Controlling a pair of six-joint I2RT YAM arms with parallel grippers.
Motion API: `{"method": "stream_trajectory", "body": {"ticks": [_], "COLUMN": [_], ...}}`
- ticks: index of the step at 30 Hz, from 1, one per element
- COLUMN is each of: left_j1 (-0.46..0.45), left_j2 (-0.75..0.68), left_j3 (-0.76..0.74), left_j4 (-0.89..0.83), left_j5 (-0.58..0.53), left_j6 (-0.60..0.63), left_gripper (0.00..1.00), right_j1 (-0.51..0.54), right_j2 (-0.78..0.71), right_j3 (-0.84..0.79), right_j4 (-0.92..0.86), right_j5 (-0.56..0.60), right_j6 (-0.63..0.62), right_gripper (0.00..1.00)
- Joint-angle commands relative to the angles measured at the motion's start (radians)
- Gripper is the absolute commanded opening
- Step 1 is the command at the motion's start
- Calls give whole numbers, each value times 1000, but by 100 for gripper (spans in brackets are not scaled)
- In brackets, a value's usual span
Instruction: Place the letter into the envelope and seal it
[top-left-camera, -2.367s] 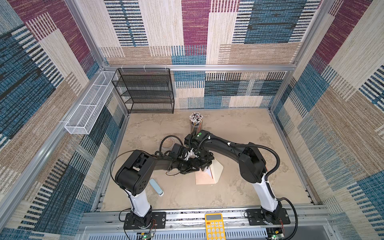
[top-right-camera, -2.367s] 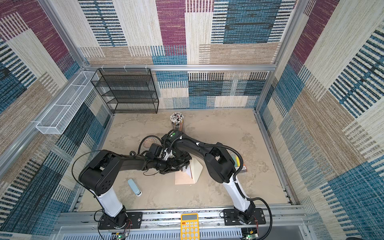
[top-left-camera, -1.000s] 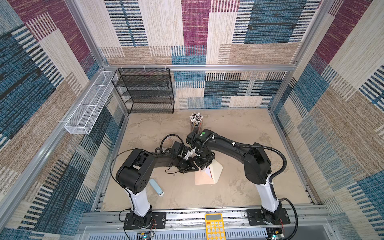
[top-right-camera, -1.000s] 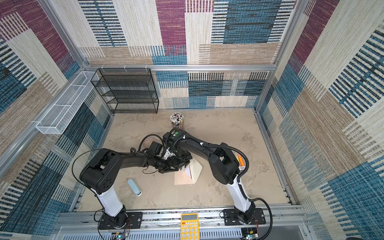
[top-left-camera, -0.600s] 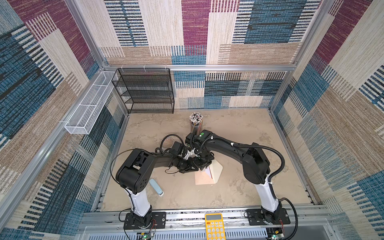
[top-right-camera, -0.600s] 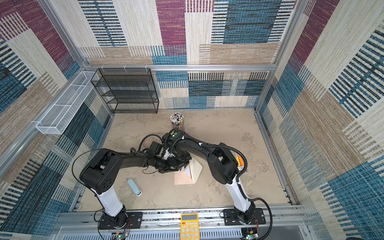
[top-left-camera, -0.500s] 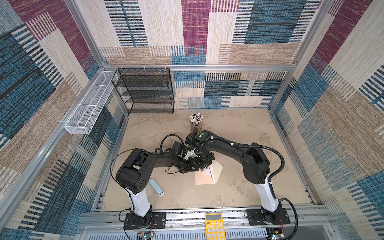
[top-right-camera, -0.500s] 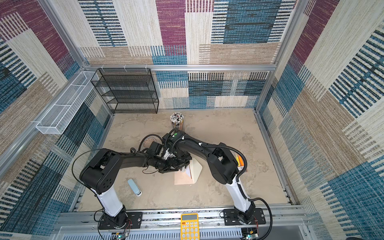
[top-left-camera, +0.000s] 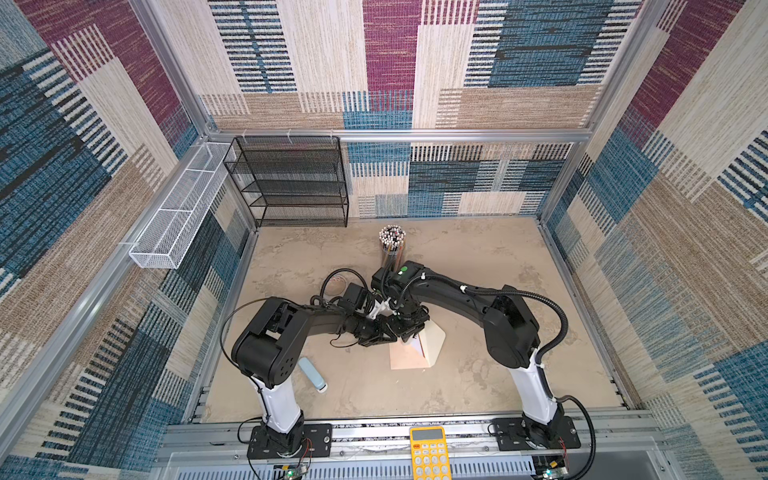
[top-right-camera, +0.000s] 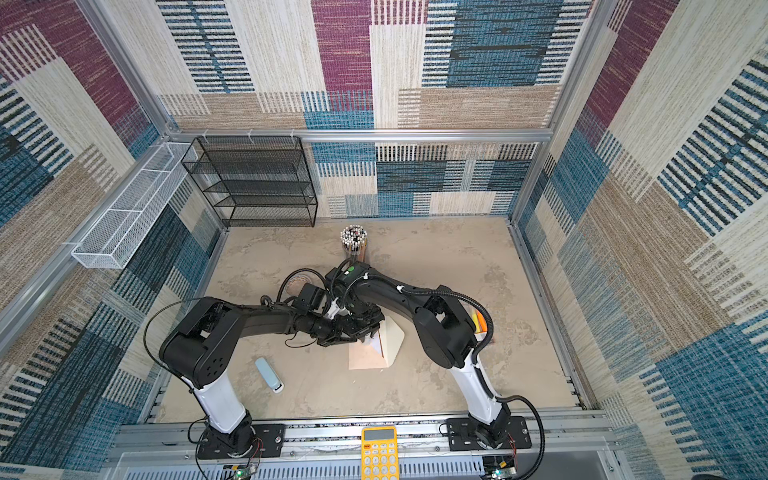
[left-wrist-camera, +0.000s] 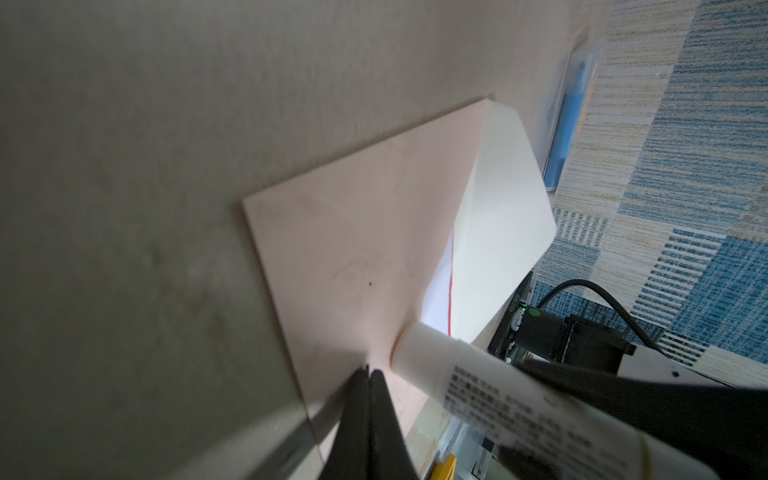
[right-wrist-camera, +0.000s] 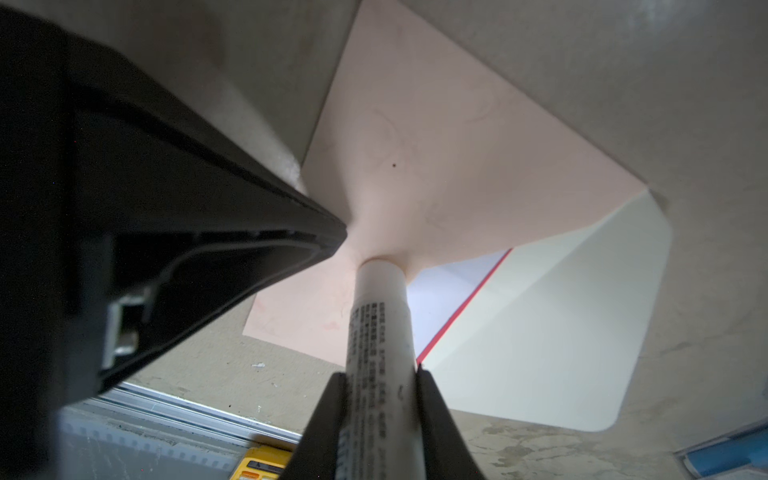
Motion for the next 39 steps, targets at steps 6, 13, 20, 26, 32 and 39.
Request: {"method": "stream_trajectory", "body": {"ticks": [6, 13, 20, 26, 32, 39], "left_j1": [2, 0, 1, 0, 0, 1], "left_j2": [8, 19, 30, 29, 30, 30], "left_j3": [-8, -5, -3, -1, 3, 21], "left_j4": [-101, -93, -92, -100, -116, -161], "left_j5": [-117, -111, -107, -110, -120, -143], "left_j6": [21, 18, 20, 23, 31, 43], "left_gripper": [0, 0, 0, 0, 0, 0], "right_j1": [1, 14, 22, 11, -24, -42], "right_j2": [48, 67, 85, 61, -10, -70], "right_j3": [24, 69, 95, 79, 43, 16], "right_j4": [1, 2, 1, 1, 1, 3], "right_j5": [24, -15, -31, -12, 17, 25], "right_j6": [-2, -5, -8, -8, 5, 9], "right_gripper": [0, 0, 0, 0, 0, 0]}}
